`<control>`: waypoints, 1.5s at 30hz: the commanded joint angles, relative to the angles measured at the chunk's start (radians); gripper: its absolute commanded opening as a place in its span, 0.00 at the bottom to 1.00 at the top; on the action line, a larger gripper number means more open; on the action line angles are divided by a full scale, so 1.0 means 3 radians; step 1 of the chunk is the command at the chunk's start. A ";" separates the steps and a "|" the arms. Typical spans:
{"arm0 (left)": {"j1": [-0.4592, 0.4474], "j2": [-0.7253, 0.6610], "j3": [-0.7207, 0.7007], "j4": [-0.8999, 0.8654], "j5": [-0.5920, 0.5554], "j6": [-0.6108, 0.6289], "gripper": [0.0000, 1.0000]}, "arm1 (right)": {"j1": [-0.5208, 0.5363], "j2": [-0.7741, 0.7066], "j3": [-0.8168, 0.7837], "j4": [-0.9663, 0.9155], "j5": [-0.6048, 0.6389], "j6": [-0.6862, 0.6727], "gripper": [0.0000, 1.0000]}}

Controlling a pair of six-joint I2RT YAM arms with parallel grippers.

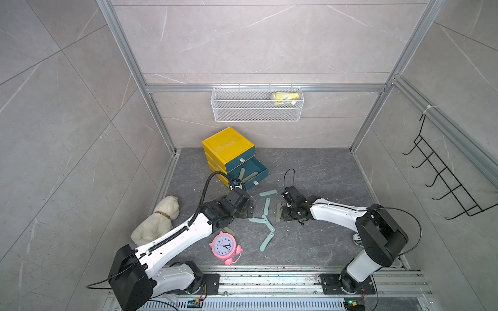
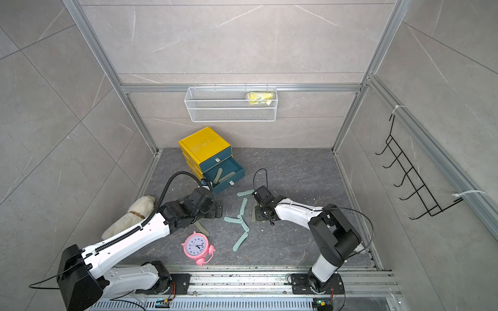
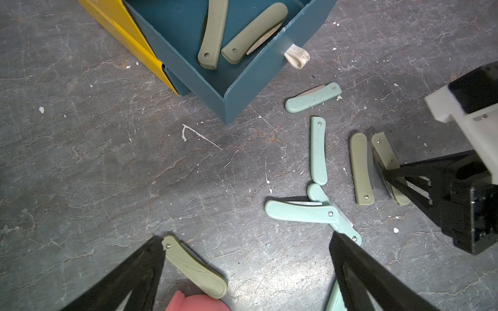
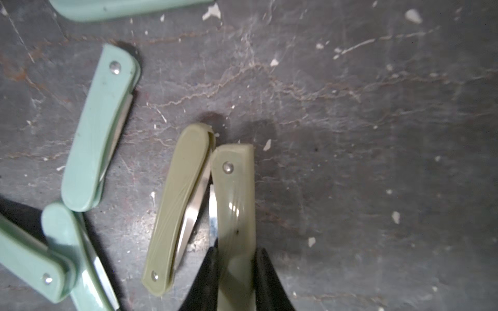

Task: Place the fruit knives into the drawer by color
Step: Pick up the fruit knife from the center of the board, then place the fruit knife in the drawer.

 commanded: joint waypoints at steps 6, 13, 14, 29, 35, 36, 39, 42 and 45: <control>0.0001 -0.0042 0.0008 -0.0020 -0.0062 -0.0026 0.99 | -0.0088 -0.0394 0.0051 -0.0209 0.0154 0.0063 0.16; 0.0007 -0.0089 -0.0061 -0.0065 -0.0165 -0.0082 0.99 | 0.0012 -0.0655 0.0447 -0.0222 -0.0103 0.0000 0.16; 0.0005 -0.0103 -0.0091 -0.0063 -0.0180 -0.0096 1.00 | 0.0067 -0.0616 0.0573 -0.0213 -0.0111 -0.0020 0.16; -0.0002 -0.0353 -0.0179 -0.0243 -0.0177 -0.0217 0.99 | 0.0187 0.0904 0.2428 0.0221 -0.0254 0.0564 0.16; 0.0002 -0.0384 -0.0189 -0.0226 -0.0138 -0.0220 0.99 | 0.0160 0.1249 0.2862 0.0114 -0.0231 0.0650 0.16; 0.0005 -0.0377 -0.0186 -0.0218 -0.0133 -0.0224 0.99 | 0.0147 0.1290 0.2906 0.0067 -0.0223 0.0682 0.17; 0.0001 -0.0340 -0.0183 -0.0207 -0.0101 -0.0224 0.99 | 0.0108 0.1356 0.2962 0.0008 -0.0237 0.0755 0.20; 0.0005 -0.0325 -0.0179 -0.0191 -0.0083 -0.0223 0.99 | 0.0093 0.1380 0.2961 -0.0036 -0.0247 0.0769 0.29; 0.0002 -0.0322 -0.0169 -0.0174 -0.0055 -0.0212 0.99 | 0.0087 0.1382 0.2965 -0.0038 -0.0247 0.0769 0.42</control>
